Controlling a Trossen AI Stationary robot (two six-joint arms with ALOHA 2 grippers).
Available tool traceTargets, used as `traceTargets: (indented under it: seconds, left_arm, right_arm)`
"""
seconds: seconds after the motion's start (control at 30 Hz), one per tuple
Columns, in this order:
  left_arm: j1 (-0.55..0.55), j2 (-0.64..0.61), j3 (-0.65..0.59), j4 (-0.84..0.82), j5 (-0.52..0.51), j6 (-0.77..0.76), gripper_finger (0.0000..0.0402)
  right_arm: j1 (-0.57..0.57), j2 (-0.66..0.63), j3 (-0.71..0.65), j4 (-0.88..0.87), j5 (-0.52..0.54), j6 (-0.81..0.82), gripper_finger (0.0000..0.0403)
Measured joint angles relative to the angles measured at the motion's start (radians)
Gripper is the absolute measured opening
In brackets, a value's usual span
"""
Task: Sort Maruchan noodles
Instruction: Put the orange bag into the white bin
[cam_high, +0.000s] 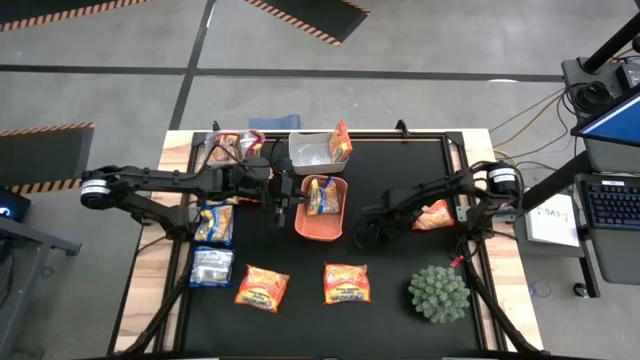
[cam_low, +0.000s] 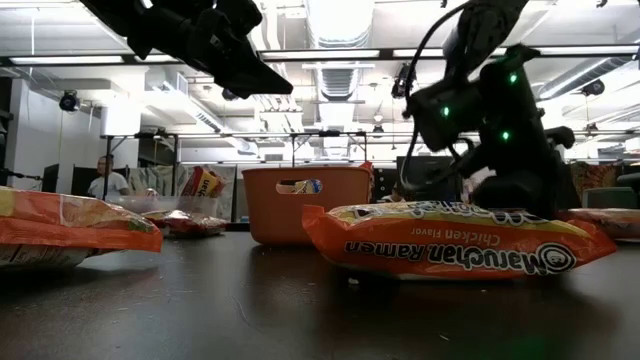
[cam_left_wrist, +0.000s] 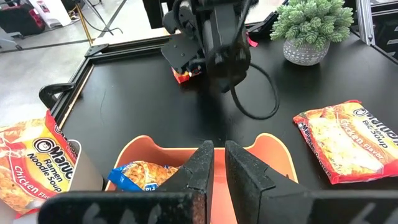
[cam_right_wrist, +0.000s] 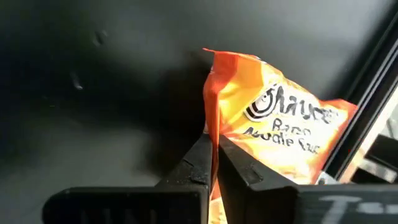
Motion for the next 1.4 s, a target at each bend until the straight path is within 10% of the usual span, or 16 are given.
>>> traceTargets:
  seconds: [0.83,1.4]
  left_arm:
    - [-0.005,0.0,0.0,0.031,0.001,-0.05,0.0023]
    - [-0.034,0.128,0.0,0.334,0.036,-0.107,0.0023]
  right_arm:
    - [-0.017,-0.756,-0.365,0.654,0.08,0.019,0.0008]
    - [-0.047,-0.839,-0.45,0.66,0.08,0.017,0.0008]
